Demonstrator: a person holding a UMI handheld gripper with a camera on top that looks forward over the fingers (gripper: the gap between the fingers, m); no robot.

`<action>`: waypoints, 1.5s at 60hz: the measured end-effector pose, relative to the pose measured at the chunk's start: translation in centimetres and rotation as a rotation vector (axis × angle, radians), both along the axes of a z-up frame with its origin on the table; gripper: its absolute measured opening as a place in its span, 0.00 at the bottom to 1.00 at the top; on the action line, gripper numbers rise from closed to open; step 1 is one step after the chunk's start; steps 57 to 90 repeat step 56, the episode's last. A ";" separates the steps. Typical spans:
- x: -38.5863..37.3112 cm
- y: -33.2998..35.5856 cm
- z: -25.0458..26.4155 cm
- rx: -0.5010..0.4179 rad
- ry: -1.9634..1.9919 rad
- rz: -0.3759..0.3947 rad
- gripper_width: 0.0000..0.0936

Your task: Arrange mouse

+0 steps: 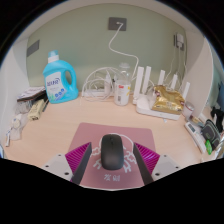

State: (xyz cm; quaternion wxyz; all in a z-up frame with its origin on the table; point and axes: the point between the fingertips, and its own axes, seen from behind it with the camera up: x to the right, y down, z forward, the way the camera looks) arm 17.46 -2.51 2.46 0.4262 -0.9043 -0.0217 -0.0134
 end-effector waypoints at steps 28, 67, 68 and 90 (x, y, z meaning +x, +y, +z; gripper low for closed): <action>-3.3 -15.2 12.7 0.118 -0.074 -0.092 0.91; -6.1 -23.4 15.1 0.128 -0.070 -0.100 0.91; -6.1 -23.4 15.1 0.128 -0.070 -0.100 0.91; -6.1 -23.4 15.1 0.128 -0.070 -0.100 0.91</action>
